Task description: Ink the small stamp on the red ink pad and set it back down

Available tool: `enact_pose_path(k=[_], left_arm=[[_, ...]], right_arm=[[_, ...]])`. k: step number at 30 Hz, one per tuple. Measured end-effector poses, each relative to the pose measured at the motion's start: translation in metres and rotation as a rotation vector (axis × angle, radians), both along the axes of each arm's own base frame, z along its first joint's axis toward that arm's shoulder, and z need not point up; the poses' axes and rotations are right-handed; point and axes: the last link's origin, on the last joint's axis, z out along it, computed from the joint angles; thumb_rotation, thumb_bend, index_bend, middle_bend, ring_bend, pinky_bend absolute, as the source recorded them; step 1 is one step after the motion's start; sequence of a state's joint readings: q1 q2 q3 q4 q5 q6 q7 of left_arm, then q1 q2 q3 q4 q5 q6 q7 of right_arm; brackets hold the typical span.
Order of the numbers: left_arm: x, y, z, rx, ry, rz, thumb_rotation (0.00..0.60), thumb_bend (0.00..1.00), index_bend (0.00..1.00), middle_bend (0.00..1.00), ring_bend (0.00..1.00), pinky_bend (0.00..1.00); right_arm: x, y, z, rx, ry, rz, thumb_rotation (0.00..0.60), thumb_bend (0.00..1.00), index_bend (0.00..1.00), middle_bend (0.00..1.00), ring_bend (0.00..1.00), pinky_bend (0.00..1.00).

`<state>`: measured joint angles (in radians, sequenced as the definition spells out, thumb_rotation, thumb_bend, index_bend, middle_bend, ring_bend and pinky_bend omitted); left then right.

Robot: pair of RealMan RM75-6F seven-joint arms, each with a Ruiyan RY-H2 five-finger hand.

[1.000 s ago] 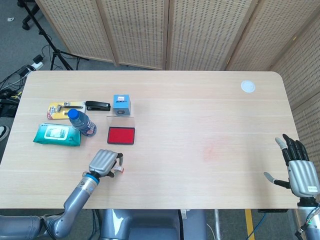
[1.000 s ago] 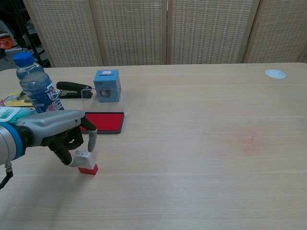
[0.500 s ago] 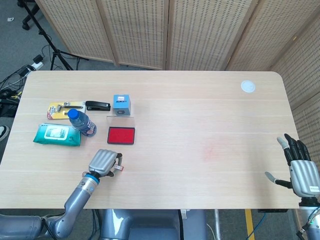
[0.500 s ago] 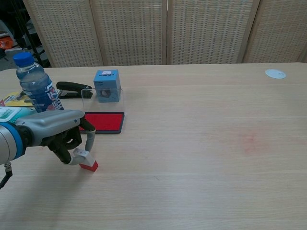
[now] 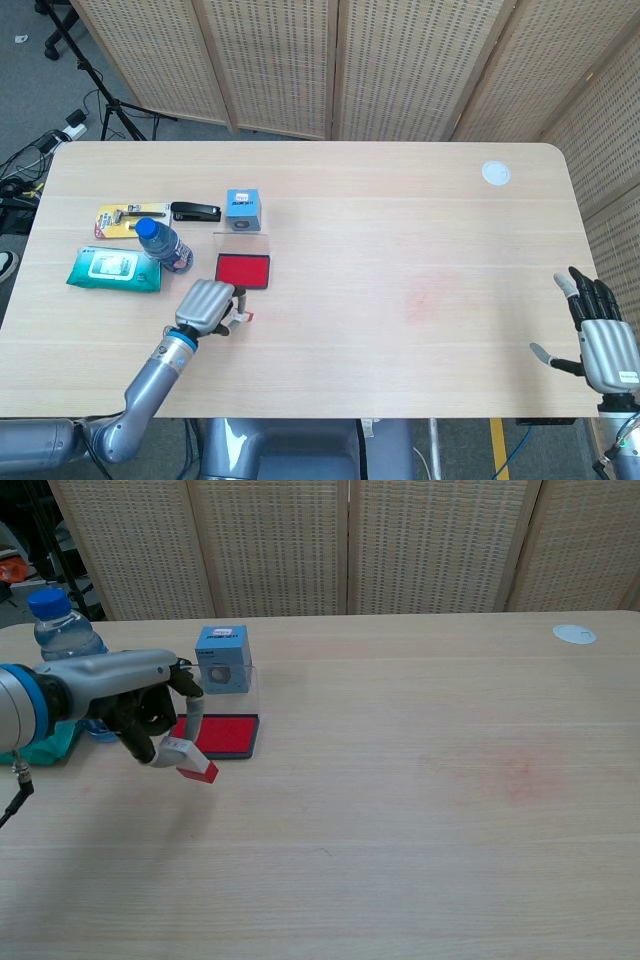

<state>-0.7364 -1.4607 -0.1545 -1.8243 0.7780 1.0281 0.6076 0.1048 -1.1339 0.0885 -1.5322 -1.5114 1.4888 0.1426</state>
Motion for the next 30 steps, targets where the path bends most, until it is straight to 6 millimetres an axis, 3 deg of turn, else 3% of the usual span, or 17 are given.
enact_pose_path(k=[7,15,22,30], left_arm=[[0.030,0.024,0.017,-0.017,0.016,-0.007,0.600,0.36,0.63,0.96,0.93,0.84],[0.050,0.057,0.026,-0.044,0.078,0.070,0.600,0.37,0.63,0.96,0.93,0.84],[0.053,0.094,0.028,-0.026,0.127,0.150,0.600,0.38,0.63,0.96,0.93,0.84],[0.049,0.119,0.018,-0.028,0.137,0.213,0.600,0.38,0.63,0.96,0.93,0.84]], right_arm=[[-0.002,-0.003,0.001,-0.004,-0.001,-0.014,0.600,0.00,0.00,0.00,0.00,0.00],[-0.009,-0.009,0.000,0.003,-0.002,-0.046,0.600,0.00,0.00,0.00,0.00,0.00],[-0.014,-0.015,-0.001,0.009,-0.005,-0.071,0.600,0.00,0.00,0.00,0.00,0.00],[-0.017,-0.019,-0.002,0.012,-0.004,-0.084,0.600,0.00,0.00,0.00,0.00,0.00]])
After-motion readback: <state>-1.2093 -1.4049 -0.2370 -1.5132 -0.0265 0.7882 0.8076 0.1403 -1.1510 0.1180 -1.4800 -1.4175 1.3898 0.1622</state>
